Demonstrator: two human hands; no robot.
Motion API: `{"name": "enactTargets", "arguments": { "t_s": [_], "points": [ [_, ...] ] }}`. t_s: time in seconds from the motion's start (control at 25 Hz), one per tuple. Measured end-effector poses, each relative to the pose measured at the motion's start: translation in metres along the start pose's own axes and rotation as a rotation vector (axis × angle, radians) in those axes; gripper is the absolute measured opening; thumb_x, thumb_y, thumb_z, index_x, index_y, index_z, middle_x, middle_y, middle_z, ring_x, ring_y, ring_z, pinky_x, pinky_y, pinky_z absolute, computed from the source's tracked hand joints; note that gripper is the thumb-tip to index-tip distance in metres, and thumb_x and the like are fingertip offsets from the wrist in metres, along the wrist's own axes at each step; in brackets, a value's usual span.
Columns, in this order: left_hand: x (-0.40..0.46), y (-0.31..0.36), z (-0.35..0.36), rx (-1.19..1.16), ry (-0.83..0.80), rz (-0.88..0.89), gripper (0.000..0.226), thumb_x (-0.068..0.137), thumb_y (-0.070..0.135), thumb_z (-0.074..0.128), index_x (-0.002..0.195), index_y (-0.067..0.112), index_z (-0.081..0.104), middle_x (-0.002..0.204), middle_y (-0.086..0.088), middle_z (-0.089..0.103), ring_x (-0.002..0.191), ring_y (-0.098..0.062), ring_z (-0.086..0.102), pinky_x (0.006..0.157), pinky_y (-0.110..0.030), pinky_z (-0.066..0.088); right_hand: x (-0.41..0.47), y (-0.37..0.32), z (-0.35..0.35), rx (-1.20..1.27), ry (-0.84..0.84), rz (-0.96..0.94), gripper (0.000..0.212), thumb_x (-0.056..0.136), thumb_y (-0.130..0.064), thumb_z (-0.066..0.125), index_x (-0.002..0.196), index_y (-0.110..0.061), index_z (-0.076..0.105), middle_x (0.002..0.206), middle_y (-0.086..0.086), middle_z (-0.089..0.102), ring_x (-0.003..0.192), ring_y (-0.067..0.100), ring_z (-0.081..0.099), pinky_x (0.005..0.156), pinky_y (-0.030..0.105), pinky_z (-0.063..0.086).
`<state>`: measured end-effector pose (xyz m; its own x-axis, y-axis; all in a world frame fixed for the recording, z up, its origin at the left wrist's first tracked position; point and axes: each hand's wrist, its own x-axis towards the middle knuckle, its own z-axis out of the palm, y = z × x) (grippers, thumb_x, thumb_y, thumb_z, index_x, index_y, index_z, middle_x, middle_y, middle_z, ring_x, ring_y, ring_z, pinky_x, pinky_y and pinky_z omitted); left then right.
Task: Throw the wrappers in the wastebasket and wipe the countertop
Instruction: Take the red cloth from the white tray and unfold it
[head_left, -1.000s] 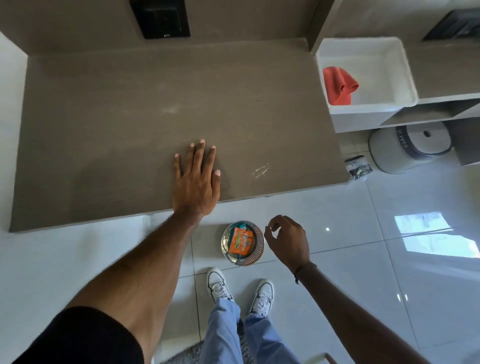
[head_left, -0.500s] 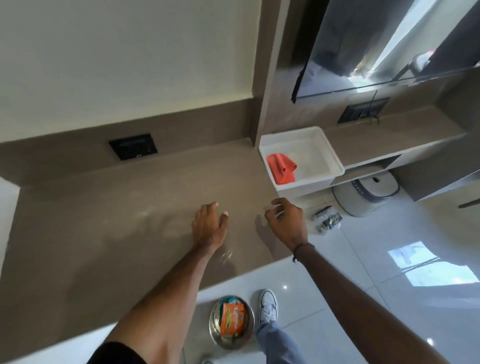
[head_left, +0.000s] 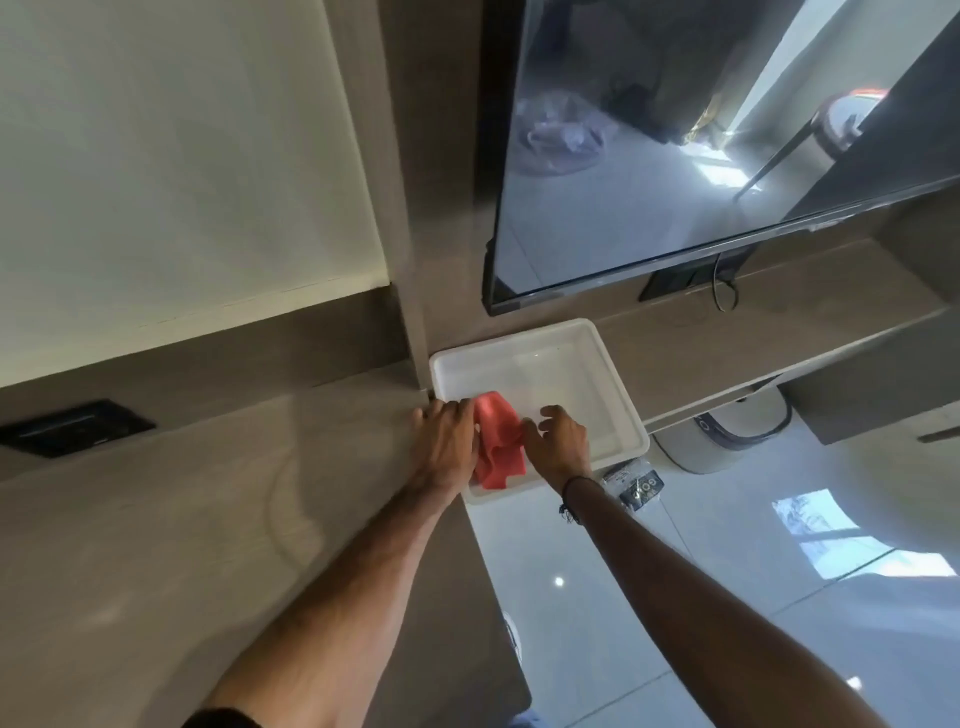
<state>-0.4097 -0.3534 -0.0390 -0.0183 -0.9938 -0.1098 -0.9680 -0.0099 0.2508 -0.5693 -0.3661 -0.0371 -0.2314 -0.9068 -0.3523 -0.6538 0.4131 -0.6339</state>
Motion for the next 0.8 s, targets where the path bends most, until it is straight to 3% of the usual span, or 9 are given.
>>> {"name": "enactTargets", "arguments": {
  "t_s": [0.12,0.24,0.36,0.44,0.52,0.6,0.68,0.8],
  "points": [
    [0.028,0.007,0.007,0.397,-0.186,0.055,0.054,0.082,0.04,0.072,0.124,0.012,0.054,0.116,-0.008,0.071,0.119,-0.03,0.055,0.116,-0.047,0.03,0.025,-0.002,0.012,-0.041,-0.171,0.064,0.055,0.089,-0.039,0.058,0.136,-0.01,0.054,0.123,0.015,0.069,0.115,0.033,0.063,0.095,0.038,0.051],
    [0.043,0.01,0.014,0.427,-0.235,0.079,0.072,0.077,0.042,0.078,0.132,0.007,0.047,0.115,-0.01,0.07,0.117,-0.031,0.058,0.119,-0.048,0.025,0.036,-0.003,0.021,-0.021,-0.26,0.112,0.05,0.086,-0.035,0.063,0.13,-0.013,0.06,0.123,0.013,0.069,0.113,0.03,0.064,0.093,0.034,0.051],
    [0.047,0.008,0.007,0.094,-0.14,0.087,0.048,0.08,0.024,0.067,0.122,0.011,0.047,0.108,-0.009,0.071,0.108,-0.032,0.065,0.116,-0.05,0.028,0.037,-0.009,0.014,0.058,-0.248,0.141,0.039,0.078,-0.033,0.069,0.113,-0.015,0.07,0.112,0.012,0.074,0.105,0.028,0.068,0.093,0.035,0.056],
    [0.037,0.002,-0.015,-0.272,-0.077,0.039,0.041,0.076,0.019,0.065,0.114,0.014,0.051,0.105,-0.007,0.071,0.098,-0.031,0.068,0.1,-0.046,0.045,0.026,-0.018,-0.002,0.148,-0.185,0.129,0.033,0.074,-0.036,0.072,0.101,-0.017,0.072,0.098,0.011,0.077,0.092,0.026,0.071,0.084,0.039,0.059],
    [0.017,-0.009,-0.04,-0.614,-0.041,-0.026,0.039,0.073,0.026,0.065,0.11,0.02,0.055,0.098,-0.004,0.07,0.086,-0.025,0.067,0.079,-0.038,0.054,0.008,-0.03,-0.018,0.225,-0.123,0.073,0.029,0.071,-0.04,0.071,0.089,-0.018,0.073,0.084,0.007,0.075,0.079,0.022,0.069,0.073,0.035,0.058],
    [-0.012,-0.03,-0.056,-0.831,0.007,-0.136,0.041,0.068,0.033,0.065,0.107,0.02,0.056,0.091,0.002,0.067,0.082,-0.016,0.065,0.076,-0.03,0.052,-0.017,-0.042,-0.019,0.27,-0.19,0.023,0.032,0.068,-0.045,0.065,0.08,-0.017,0.072,0.078,0.005,0.074,0.073,0.021,0.065,0.069,0.034,0.053],
    [-0.041,-0.055,-0.054,-0.897,0.037,-0.29,0.039,0.064,0.034,0.069,0.097,0.017,0.057,0.085,0.006,0.064,0.076,-0.011,0.061,0.076,-0.029,0.052,-0.043,-0.046,-0.002,0.245,-0.305,0.004,0.035,0.066,-0.051,0.066,0.077,-0.018,0.069,0.077,0.007,0.075,0.07,0.022,0.064,0.069,0.037,0.053],
    [-0.084,-0.092,-0.04,-0.749,-0.044,-0.397,0.031,0.063,0.039,0.068,0.084,0.021,0.055,0.072,0.003,0.063,0.068,-0.022,0.061,0.073,-0.046,0.055,-0.078,-0.037,0.038,0.044,-0.424,-0.023,0.027,0.073,-0.044,0.075,0.086,-0.021,0.066,0.088,0.009,0.077,0.082,0.027,0.069,0.075,0.035,0.053]
  ]
}}
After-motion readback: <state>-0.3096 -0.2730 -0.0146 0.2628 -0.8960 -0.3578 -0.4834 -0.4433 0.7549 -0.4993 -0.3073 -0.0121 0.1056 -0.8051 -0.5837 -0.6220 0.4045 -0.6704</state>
